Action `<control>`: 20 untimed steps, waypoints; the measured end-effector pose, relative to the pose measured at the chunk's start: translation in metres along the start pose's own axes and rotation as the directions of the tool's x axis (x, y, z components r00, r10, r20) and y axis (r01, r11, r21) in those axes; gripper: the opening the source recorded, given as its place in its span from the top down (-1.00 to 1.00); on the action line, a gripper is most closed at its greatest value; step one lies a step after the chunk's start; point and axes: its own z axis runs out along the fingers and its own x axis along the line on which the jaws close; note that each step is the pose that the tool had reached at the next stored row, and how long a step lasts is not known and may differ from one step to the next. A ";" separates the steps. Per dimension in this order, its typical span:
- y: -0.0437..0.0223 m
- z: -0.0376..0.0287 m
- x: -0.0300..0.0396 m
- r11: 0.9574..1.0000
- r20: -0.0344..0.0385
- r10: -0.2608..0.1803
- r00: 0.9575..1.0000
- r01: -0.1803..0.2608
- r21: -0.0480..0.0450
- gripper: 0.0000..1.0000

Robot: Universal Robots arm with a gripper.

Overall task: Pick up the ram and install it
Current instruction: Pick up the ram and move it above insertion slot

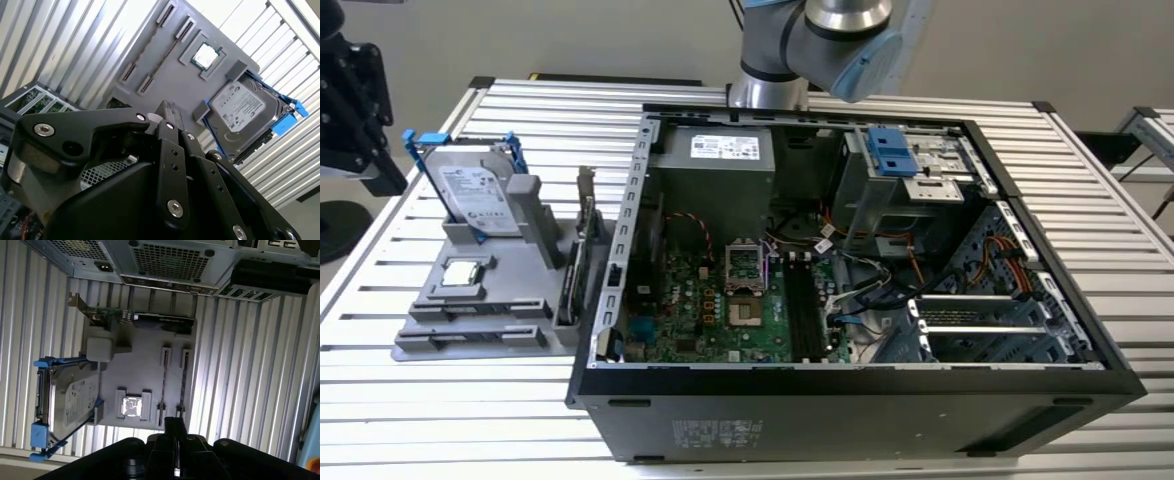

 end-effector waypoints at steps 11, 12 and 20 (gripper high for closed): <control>-0.0011 0.0000 0.0001 0.999 0.000 0.044 0.999 -0.044 0.002 1.00; -0.0014 -0.0001 0.0001 0.999 0.000 0.044 0.999 -0.044 0.003 1.00; -0.0031 0.0000 0.0003 0.999 0.000 0.044 0.999 -0.044 0.002 -1.00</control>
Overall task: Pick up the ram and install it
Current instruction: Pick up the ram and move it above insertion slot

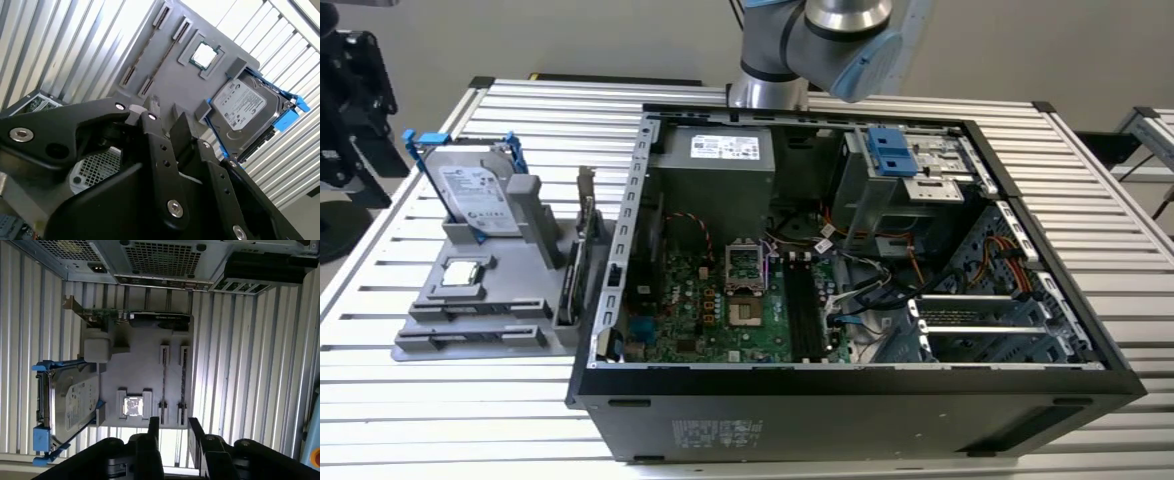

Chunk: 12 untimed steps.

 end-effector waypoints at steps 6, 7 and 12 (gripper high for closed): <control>-0.0013 0.0000 0.0001 1.000 0.000 0.000 1.000 0.000 0.000 -1.00; -0.0013 0.0001 0.0001 1.000 0.000 0.000 1.000 0.000 0.000 -1.00; -0.0013 0.0052 0.0000 1.000 -0.004 -0.001 1.000 0.000 -0.004 -1.00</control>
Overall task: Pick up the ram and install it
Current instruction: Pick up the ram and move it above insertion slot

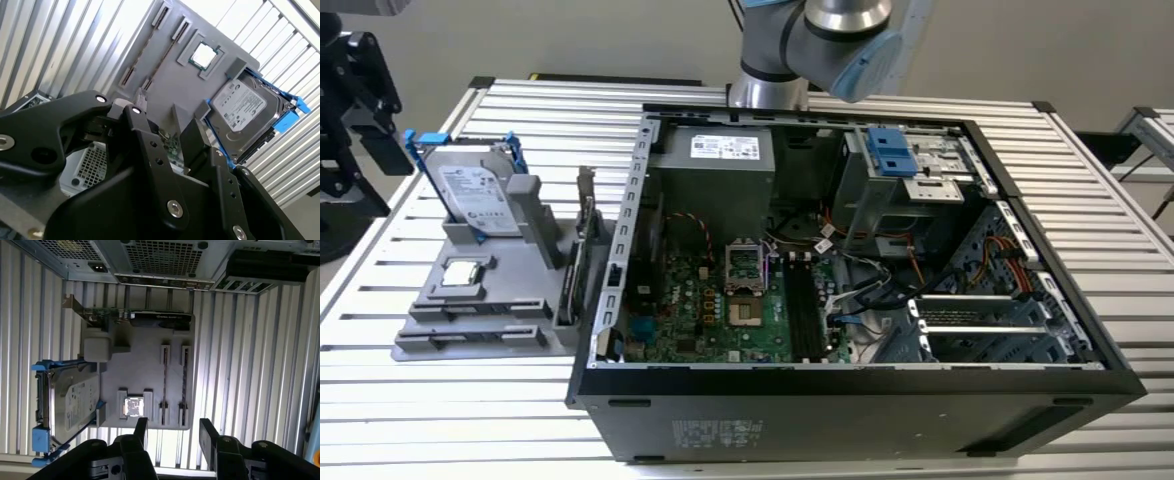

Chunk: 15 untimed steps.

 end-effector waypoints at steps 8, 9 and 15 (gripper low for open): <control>0.0003 0.0092 -0.0001 1.000 0.000 0.000 1.000 0.000 0.000 -1.00; 0.0003 0.0104 -0.0001 1.000 0.000 0.000 1.000 0.000 0.000 -1.00; 0.0006 0.0166 -0.0002 1.000 0.000 0.000 1.000 0.000 0.000 -1.00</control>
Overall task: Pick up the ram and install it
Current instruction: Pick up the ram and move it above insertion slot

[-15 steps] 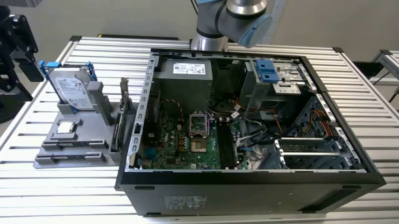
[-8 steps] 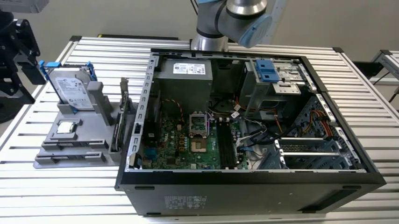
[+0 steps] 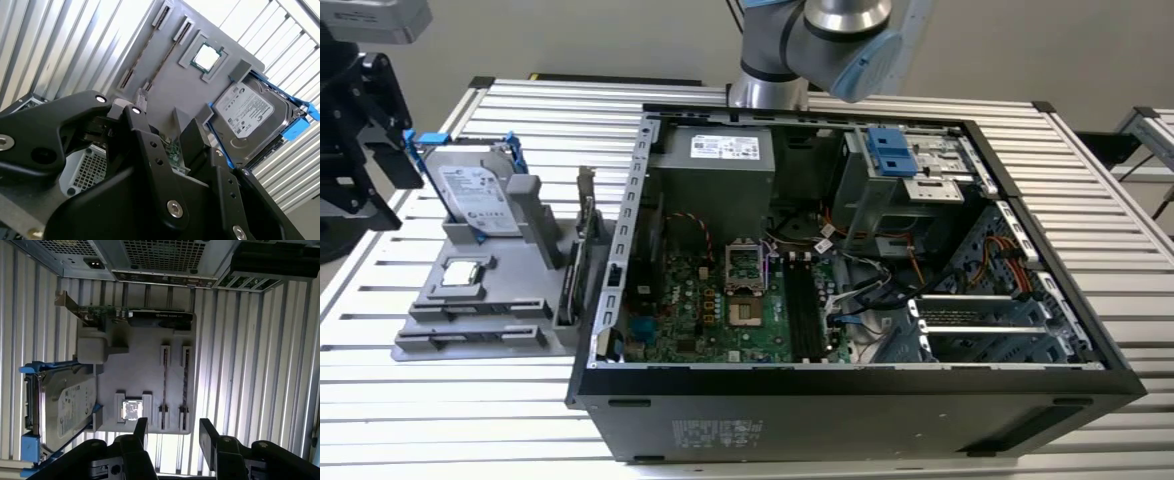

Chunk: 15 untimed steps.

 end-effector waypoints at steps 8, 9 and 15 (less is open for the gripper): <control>0.0005 0.0063 -0.0001 1.000 0.000 0.000 1.000 0.000 0.000 -1.00; 0.0006 0.0074 -0.0001 1.000 0.000 0.000 1.000 0.000 0.000 -1.00; 0.0006 0.0134 -0.0002 1.000 0.000 0.000 1.000 0.000 0.000 -1.00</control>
